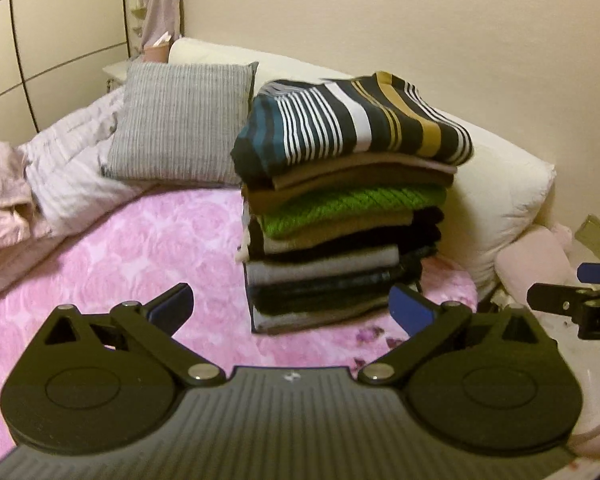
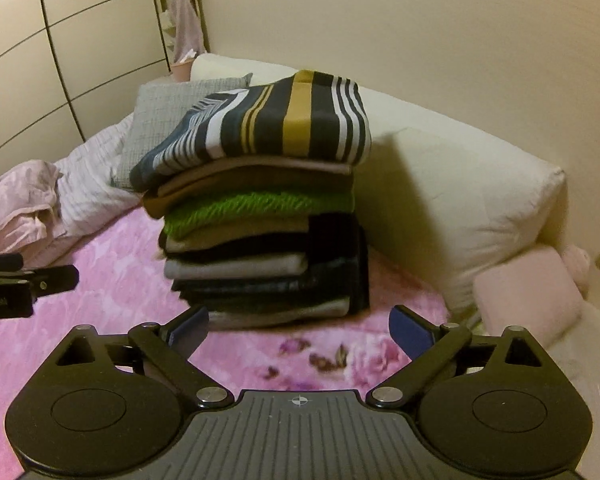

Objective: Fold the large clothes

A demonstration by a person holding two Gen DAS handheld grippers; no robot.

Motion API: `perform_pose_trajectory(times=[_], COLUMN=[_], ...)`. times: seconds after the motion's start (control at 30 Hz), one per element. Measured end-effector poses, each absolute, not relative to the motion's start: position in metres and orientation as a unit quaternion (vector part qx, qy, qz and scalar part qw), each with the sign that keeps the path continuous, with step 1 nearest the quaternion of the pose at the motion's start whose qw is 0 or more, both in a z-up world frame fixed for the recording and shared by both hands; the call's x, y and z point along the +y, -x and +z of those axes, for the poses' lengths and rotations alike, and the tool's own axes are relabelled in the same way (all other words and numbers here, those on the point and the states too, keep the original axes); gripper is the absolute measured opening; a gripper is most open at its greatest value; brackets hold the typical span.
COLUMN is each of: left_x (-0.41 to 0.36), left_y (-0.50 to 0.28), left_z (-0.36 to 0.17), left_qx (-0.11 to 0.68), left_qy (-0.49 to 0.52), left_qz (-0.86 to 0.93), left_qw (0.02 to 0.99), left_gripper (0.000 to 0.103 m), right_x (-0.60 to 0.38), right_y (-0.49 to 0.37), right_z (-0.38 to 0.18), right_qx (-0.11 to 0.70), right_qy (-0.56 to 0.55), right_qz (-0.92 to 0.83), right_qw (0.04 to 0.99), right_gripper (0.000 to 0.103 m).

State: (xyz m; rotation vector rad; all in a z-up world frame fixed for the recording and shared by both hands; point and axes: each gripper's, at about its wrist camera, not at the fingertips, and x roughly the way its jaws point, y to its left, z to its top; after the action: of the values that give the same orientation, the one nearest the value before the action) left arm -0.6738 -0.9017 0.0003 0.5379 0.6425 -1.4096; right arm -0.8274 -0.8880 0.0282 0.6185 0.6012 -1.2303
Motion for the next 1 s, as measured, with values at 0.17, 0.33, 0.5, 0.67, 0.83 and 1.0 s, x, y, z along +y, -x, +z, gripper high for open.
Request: perform_pose_trajectory(times=[0.17,0.33,0.5,0.67,0.83,1.0], left_x=[-0.879,-0.869,-0.865,-0.861,-0.859,-0.858], left_y=[0.677,0.683,0.689,0.696,0.7,0.703], left_z=[0.007,0.01,0.01,0.008,0.008,0.008], left_qx=[0.297,0.308,0.323,0.323,0.319,0.316], left_qy=[-0.234,-0.227,-0.222,-0.229,-0.234,-0.237], left_qz=[-0.623,-0.613,-0.598,-0.588,-0.585,-0.588], left_qw=[0.685,0.691,0.699,0.705,0.708,0.706], left_gripper=[0.102,0.102,0.102,0.102,0.102,0.102], right_x=[-0.873,-0.872,-0.872,-0.872,-0.87,-0.867], right_y=[0.821,0.817,0.813,0.817,0.822,0.826], right_z=[0.036,0.038,0.038,0.034,0.035,0.037], right_qx=[0.279,0.284,0.297,0.305,0.301,0.294], right_qy=[-0.278,-0.277,-0.273,-0.282,-0.284,-0.289], right_qz=[-0.559,-0.545,-0.526,-0.519,-0.524,-0.53], right_qw=[0.73,0.739,0.748,0.747,0.744,0.741], right_gripper=[0.094,0.094,0.094,0.094,0.094,0.094])
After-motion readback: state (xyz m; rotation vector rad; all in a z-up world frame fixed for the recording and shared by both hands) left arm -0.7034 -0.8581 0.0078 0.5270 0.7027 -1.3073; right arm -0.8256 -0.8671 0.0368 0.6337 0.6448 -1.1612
